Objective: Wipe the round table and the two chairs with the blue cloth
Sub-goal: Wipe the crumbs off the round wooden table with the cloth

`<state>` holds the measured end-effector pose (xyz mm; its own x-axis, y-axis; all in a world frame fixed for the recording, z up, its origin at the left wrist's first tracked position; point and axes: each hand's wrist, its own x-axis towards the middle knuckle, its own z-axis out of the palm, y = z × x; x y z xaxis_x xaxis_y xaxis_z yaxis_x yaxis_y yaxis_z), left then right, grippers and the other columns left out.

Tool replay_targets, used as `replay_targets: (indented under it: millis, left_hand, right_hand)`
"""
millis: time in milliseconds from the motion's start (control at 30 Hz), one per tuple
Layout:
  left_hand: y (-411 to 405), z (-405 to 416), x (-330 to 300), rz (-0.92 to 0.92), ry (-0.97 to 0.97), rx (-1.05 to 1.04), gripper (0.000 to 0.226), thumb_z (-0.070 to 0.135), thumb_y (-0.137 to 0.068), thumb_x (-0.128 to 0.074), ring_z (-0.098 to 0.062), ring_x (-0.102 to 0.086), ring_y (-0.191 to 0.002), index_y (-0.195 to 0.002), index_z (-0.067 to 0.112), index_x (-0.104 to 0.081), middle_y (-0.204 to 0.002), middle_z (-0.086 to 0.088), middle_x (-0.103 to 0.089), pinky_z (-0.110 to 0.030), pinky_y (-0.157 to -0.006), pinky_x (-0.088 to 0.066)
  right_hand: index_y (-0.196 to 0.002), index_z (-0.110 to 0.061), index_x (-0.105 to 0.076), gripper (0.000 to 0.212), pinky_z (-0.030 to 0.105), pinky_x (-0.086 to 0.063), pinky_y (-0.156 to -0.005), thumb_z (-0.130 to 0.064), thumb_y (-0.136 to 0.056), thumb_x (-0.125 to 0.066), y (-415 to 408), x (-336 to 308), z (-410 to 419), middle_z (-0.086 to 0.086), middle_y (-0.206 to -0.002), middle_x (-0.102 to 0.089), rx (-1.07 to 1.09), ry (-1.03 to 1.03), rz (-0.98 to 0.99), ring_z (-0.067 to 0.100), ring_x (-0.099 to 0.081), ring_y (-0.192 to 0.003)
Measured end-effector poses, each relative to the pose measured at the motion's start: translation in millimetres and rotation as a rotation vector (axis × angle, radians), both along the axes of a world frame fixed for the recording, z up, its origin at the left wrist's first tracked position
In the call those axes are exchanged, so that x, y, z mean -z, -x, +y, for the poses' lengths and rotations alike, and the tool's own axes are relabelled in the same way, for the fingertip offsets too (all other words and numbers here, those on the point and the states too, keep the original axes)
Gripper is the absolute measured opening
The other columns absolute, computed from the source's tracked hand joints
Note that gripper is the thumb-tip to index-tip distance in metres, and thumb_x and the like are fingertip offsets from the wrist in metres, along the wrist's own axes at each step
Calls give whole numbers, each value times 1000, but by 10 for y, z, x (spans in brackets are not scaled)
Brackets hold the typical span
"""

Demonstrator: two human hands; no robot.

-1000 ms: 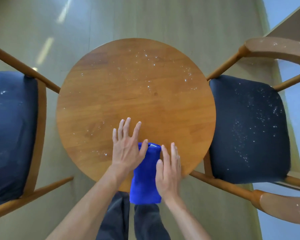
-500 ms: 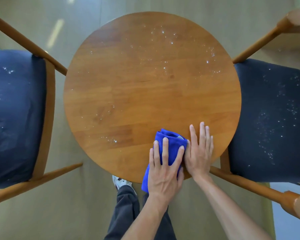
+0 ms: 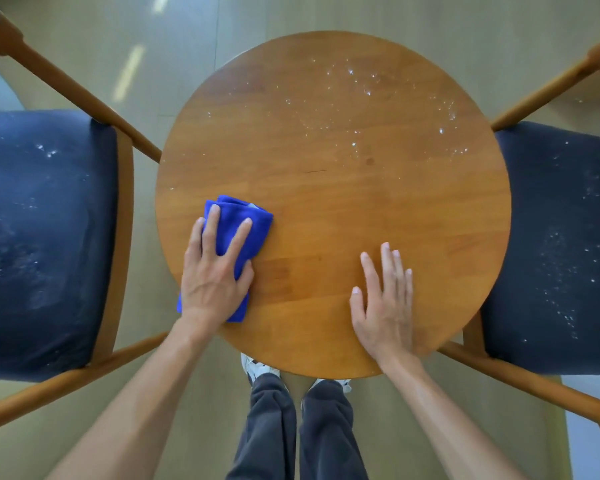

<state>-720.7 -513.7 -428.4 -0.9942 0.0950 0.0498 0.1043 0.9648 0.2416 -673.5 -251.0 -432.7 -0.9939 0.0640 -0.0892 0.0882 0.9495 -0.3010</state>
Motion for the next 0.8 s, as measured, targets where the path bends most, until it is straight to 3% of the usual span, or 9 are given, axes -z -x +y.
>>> replay_targets:
  millis: [200, 467, 633, 800]
  left_hand:
    - [-99, 234, -42, 33, -30, -68, 58, 23, -79, -61, -50, -31, -135, -136, 15, -54, -150, -26, -30, -52, -107, -34]
    - [-738, 1162, -34, -22, -139, 125, 68, 28, -76, -60, -41, -27, -141, -142, 27, -46, -154, -17, -30, -54, -105, -37]
    - [-382, 529, 6, -2, -112, 217, 68, 21, -69, -61, -43, -38, -135, -137, 24, -54, -149, -19, -36, -50, -101, -43]
    - [310, -360, -51, -26, -20, 54, 65, 22, -73, -60, -48, -31, -135, -138, 16, -53, -152, -23, -29, -49, -114, -26]
  right_hand:
    - [-145, -17, -39, 55, 50, -13, -118, -33, -93, -36, -9, 86, -220, 12, -157, -23, -90, -69, -12, 29, -14, -147]
    - [-141, -14, -46, 48, 52, -21, -115, -24, -96, -33, -27, 217, -203, 15, -153, -31, -92, -140, 100, 31, -26, -143]
    - [-142, -16, -44, 50, 50, -17, -116, -26, -94, -35, -7, 199, -216, 14, -154, -30, -94, -112, 100, 30, -23, -144]
    - [-144, -16, -40, 51, 52, -15, -117, -27, -95, -32, -11, 194, -217, 13, -156, -26, -94, -93, 79, 30, -18, -146]
